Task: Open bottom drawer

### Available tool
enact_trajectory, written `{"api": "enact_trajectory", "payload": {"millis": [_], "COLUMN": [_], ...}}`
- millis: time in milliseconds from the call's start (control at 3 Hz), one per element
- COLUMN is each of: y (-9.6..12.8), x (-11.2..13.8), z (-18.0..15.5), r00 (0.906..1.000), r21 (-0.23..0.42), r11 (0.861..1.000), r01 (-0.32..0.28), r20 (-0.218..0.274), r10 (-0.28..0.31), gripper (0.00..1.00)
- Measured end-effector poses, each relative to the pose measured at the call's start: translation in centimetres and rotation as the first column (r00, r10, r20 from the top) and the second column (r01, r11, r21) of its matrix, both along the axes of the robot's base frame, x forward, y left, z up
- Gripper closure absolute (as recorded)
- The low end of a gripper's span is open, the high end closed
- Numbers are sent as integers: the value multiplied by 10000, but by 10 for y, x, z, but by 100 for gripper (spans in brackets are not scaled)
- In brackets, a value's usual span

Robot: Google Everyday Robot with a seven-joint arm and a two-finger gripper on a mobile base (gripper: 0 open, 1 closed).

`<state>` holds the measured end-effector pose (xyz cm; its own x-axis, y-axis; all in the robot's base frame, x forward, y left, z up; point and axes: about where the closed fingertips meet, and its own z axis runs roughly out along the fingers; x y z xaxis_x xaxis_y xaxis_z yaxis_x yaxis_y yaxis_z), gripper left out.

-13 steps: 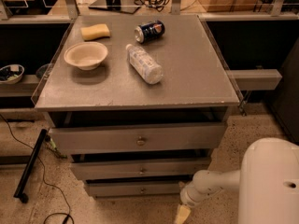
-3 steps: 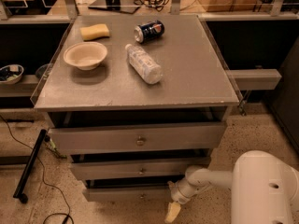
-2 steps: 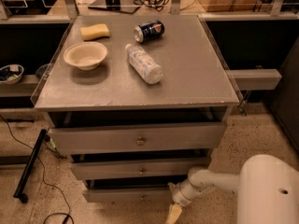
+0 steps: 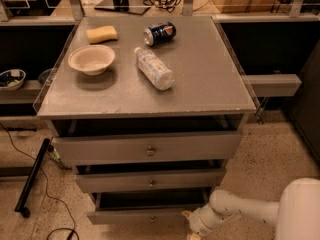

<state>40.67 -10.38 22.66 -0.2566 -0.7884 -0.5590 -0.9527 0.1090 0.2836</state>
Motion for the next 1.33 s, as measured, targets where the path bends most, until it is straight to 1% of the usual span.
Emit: {"api": "enact_trajectory", "payload": {"millis": [333,667,1000,1333], "y": [-1,0,0,0], "x": [-6,2,25,26], "z": [2,4,8,8], "r00": [10000,9987,9890,9888], "r21": [-56,-375,-933,-929], "r11": [10000,9991,9935,9935], "r01": [58,210,653,665], "r20": [52,481,1386,1397], "r10": [-57,-192,-519,-531], "gripper": [0,0,0,0]}}
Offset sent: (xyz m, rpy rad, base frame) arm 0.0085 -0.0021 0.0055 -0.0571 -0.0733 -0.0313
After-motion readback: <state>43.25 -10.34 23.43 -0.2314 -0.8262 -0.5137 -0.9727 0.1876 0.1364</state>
